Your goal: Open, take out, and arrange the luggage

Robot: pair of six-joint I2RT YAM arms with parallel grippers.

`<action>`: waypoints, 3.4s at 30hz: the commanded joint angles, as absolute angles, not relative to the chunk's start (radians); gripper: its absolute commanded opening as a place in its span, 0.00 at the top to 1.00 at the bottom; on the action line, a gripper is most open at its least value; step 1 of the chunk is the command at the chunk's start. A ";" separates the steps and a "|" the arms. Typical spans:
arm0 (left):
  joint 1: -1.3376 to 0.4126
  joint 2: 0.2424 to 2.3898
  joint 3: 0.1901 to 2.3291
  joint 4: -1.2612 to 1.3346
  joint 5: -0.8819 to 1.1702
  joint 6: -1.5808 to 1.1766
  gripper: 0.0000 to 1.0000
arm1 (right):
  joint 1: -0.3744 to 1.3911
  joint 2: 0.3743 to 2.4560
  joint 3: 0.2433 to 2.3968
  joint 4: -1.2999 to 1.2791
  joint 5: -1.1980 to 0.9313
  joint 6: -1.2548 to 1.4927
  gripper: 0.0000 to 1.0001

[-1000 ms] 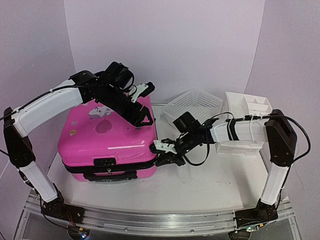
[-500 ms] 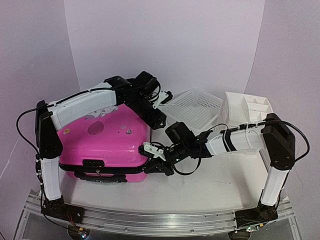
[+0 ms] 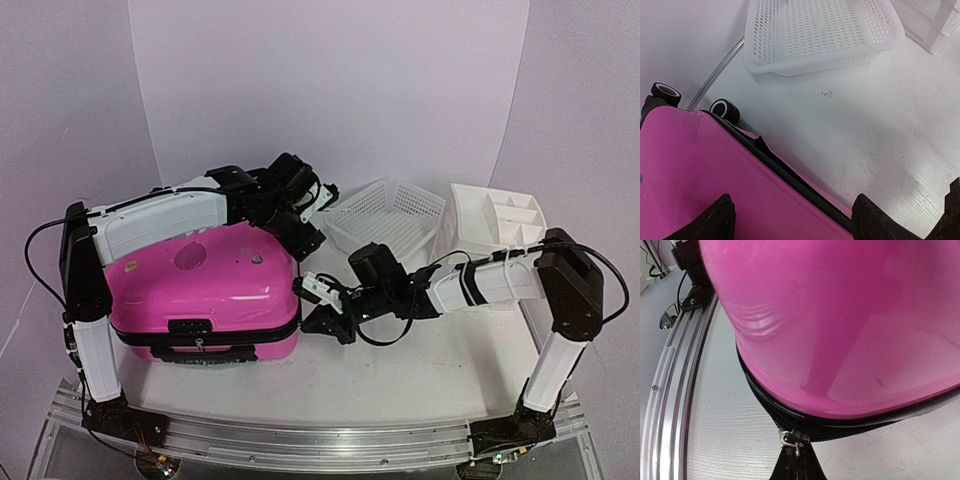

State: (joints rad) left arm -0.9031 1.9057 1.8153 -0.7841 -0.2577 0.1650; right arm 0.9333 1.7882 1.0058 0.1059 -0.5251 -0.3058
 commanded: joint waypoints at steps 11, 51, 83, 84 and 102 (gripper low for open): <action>-0.877 1.855 1.852 -1.252 -0.424 -0.199 0.20 | 0.904 1.710 0.969 0.168 -0.494 -0.255 1.00; -0.834 1.620 1.701 -1.144 -0.216 -0.097 0.13 | 0.670 1.910 1.177 0.323 -0.563 -0.164 0.56; 0.170 0.912 0.973 -0.844 0.583 -0.347 0.05 | 0.843 1.562 1.014 -0.116 -0.336 0.571 0.02; 0.169 0.908 0.965 -0.843 0.608 -0.333 0.08 | 0.842 1.577 1.021 -0.107 -0.332 0.580 0.02; -0.142 0.961 0.902 -0.806 0.798 -0.319 0.19 | 0.820 1.779 1.204 0.219 -0.262 0.698 0.03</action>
